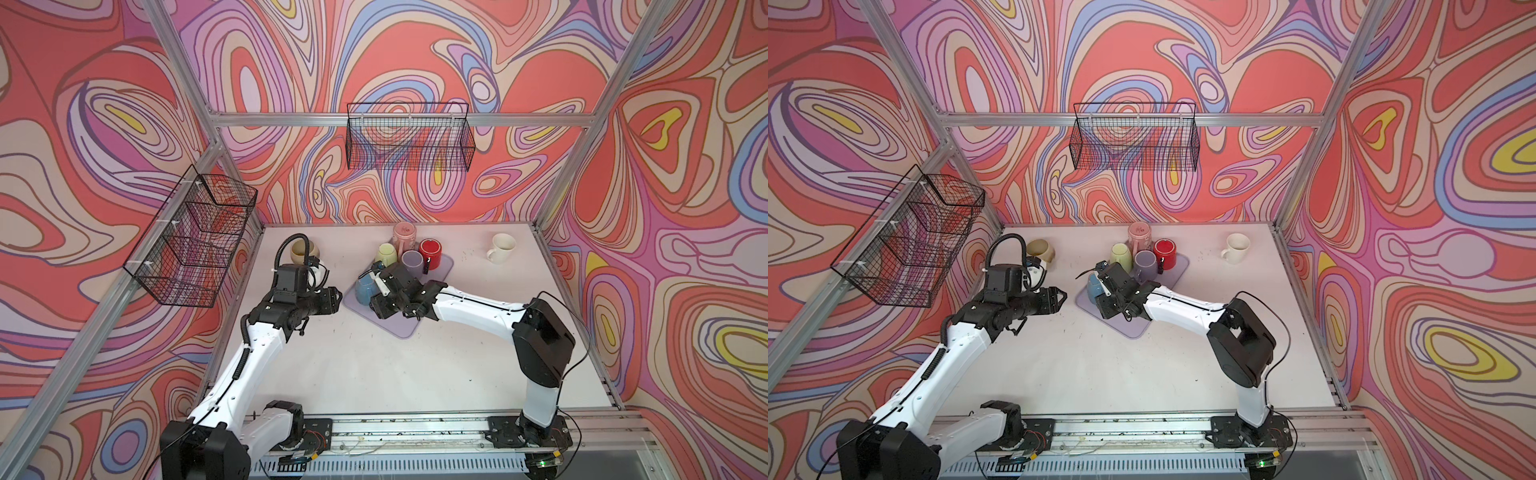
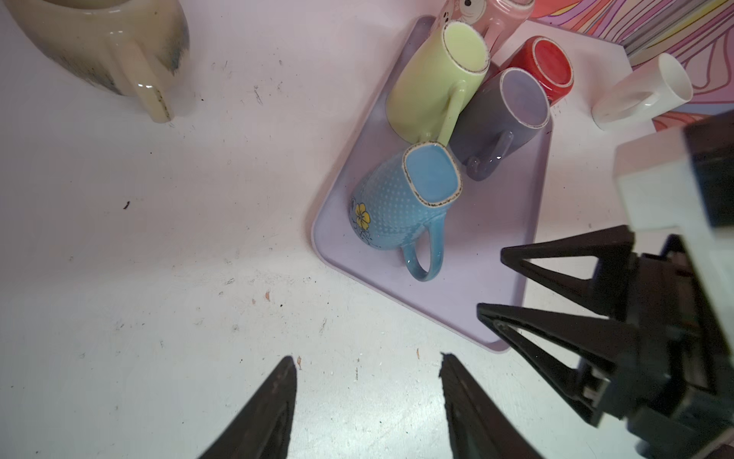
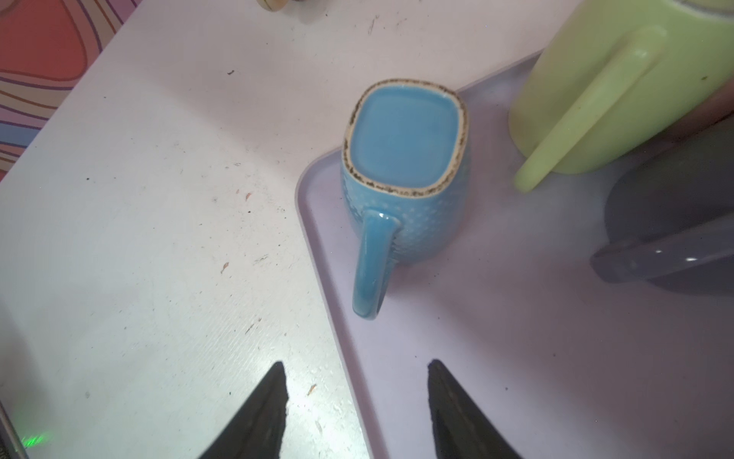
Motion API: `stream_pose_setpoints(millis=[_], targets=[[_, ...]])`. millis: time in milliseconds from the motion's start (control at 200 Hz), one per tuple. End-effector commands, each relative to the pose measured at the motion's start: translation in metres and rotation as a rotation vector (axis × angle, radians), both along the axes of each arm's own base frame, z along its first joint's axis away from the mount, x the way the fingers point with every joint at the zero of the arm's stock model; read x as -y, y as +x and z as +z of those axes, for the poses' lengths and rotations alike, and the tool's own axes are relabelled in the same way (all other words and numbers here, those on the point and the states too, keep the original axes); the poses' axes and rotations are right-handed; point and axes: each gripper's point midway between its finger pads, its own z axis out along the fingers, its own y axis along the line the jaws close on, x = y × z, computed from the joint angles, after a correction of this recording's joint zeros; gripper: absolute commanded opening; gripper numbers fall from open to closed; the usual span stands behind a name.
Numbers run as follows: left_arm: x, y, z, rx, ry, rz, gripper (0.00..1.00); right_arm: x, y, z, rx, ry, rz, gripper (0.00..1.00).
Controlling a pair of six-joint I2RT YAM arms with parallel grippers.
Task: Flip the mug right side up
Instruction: 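Move the right gripper over the blue flowered mug lying on the tray, then lower the right gripper onto the blue mug and close it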
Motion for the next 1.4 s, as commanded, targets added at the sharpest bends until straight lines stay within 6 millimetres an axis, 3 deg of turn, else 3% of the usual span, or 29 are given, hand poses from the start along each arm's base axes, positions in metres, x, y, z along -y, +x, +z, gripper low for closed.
stream_pose_setpoints(millis=[0,185,581,826,1397], targets=[[-0.004,0.0,0.009,0.033,-0.026,0.021,0.6,-0.012,0.01,-0.01,-0.008,-0.002,-0.05,0.59],[-0.009,0.001,0.013,0.048,-0.034,0.036,0.6,-0.023,0.017,-0.041,-0.058,-0.041,-0.091,0.6],[-0.011,0.002,0.014,0.051,-0.064,0.047,0.6,-0.028,0.031,-0.078,-0.083,-0.098,-0.147,0.56],[-0.01,0.002,0.014,0.051,-0.065,0.038,0.6,-0.027,0.035,-0.085,-0.078,-0.104,-0.171,0.48],[-0.009,0.002,0.013,0.047,-0.069,0.032,0.6,-0.031,0.038,-0.091,-0.084,-0.099,-0.169,0.41]])
